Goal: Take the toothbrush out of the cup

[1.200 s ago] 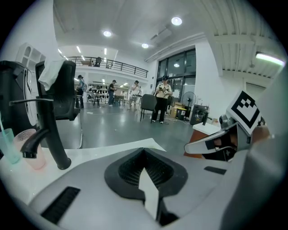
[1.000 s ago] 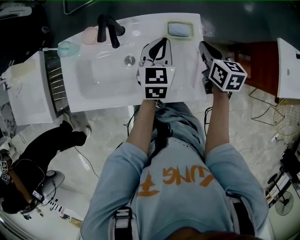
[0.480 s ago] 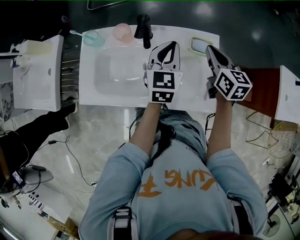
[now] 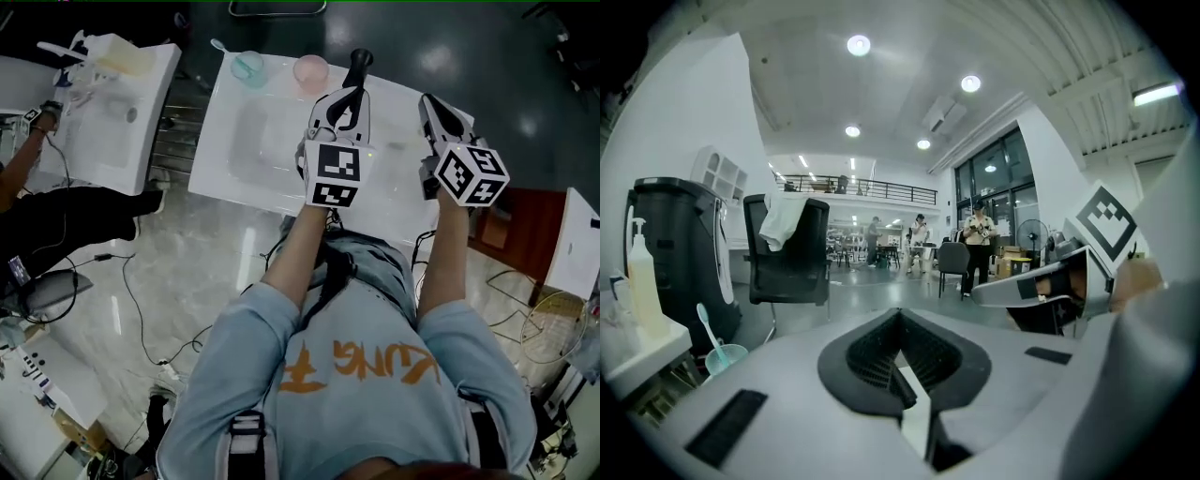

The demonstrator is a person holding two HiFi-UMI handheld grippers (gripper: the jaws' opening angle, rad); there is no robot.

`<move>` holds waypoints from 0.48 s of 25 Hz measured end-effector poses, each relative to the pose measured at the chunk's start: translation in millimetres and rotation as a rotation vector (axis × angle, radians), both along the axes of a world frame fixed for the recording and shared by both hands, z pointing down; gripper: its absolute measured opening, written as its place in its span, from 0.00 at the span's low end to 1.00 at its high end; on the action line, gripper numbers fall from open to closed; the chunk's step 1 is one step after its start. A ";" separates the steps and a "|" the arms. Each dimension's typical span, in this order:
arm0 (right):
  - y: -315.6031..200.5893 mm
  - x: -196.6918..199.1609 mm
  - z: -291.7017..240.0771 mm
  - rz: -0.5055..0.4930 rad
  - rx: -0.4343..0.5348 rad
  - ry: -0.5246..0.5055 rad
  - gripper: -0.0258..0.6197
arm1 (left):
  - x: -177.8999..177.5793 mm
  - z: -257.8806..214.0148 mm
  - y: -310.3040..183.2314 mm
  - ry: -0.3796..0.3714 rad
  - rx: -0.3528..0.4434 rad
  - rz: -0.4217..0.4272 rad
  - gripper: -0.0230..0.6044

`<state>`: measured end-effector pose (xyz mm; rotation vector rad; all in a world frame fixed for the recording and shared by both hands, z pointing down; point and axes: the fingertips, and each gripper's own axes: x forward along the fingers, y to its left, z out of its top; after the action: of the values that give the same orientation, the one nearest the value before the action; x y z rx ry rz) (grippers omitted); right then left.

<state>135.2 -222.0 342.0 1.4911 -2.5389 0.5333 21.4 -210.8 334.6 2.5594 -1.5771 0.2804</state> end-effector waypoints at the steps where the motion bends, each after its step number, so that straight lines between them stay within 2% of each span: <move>1: -2.3 -6.8 -2.9 -0.009 0.006 -0.001 0.09 | -7.4 -2.2 -1.2 -0.001 0.004 -0.010 0.07; 12: -23.3 -100.3 -31.6 -0.123 0.088 0.052 0.09 | -103.1 -10.9 -15.4 0.019 0.009 -0.154 0.07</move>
<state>34.9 -245.3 310.4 1.3459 -2.6231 0.3659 -81.6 -226.2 323.7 2.4224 -1.7595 0.2332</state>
